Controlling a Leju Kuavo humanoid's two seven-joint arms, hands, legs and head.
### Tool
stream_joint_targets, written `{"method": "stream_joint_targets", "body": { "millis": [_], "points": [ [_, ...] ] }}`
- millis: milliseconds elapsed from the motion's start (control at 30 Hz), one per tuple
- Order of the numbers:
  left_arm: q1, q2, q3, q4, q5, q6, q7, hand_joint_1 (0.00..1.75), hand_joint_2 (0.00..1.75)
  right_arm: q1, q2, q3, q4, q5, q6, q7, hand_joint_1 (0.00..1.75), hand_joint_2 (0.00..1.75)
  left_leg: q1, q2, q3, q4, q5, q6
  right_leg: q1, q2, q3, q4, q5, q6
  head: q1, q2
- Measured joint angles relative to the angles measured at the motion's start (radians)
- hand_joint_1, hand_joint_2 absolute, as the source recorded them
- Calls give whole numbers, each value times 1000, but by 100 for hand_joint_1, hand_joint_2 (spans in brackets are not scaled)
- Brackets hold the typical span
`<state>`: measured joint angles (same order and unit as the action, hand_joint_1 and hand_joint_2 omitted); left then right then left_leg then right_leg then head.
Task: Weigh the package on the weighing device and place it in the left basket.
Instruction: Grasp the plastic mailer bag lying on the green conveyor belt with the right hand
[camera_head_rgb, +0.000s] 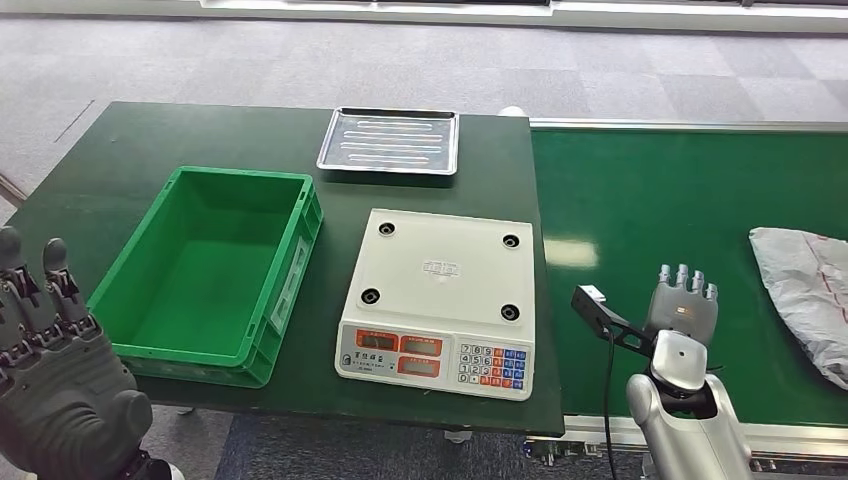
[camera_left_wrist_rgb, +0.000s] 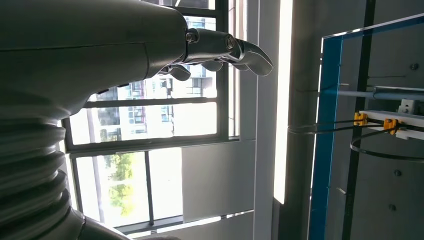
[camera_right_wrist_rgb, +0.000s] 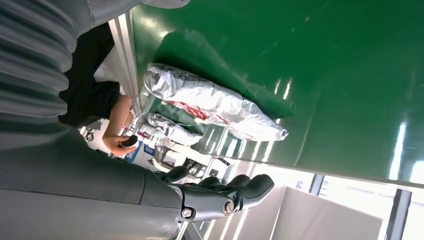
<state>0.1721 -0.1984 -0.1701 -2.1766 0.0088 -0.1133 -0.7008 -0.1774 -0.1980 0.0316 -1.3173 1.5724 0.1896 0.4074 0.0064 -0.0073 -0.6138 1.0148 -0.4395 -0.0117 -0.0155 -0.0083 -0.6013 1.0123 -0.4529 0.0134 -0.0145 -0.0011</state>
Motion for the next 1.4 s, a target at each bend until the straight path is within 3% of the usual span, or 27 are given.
{"method": "stream_joint_targets", "body": {
  "millis": [400, 733, 1100, 1400],
  "points": [
    [2, -1, 0, -3, 2, 0, 0, 0, 175, -1, -4, 13, -13, 0, -44, 27, 0, 175, 0, 0, 0, 0, 0, 0, 0, 0, 0, 0, 0, 0, 0, 0],
    [3, -1, 1, -3, 23, -25, 0, 0, 175, -89, -65, 73, -4, 0, -151, 69, 0, 175, 0, 0, 0, 0, 0, 0, 0, 0, 0, 0, 0, 0, 0, 0],
    [3, -6, 13, -3, 33, -37, 0, 0, 175, -316, -116, 73, 354, -1, -350, 26, 0, 175, 0, 0, 0, 0, 0, 0, 0, 0, 0, 0, 1, 0, 0, 0],
    [10, -13, 22, -9, 37, -38, 0, 0, 175, -470, -144, 124, 633, -1, -384, 152, 0, 175, 0, 0, 0, 0, 0, 0, 0, 0, 0, 0, 0, 0, 0, 0]
  ]
}}
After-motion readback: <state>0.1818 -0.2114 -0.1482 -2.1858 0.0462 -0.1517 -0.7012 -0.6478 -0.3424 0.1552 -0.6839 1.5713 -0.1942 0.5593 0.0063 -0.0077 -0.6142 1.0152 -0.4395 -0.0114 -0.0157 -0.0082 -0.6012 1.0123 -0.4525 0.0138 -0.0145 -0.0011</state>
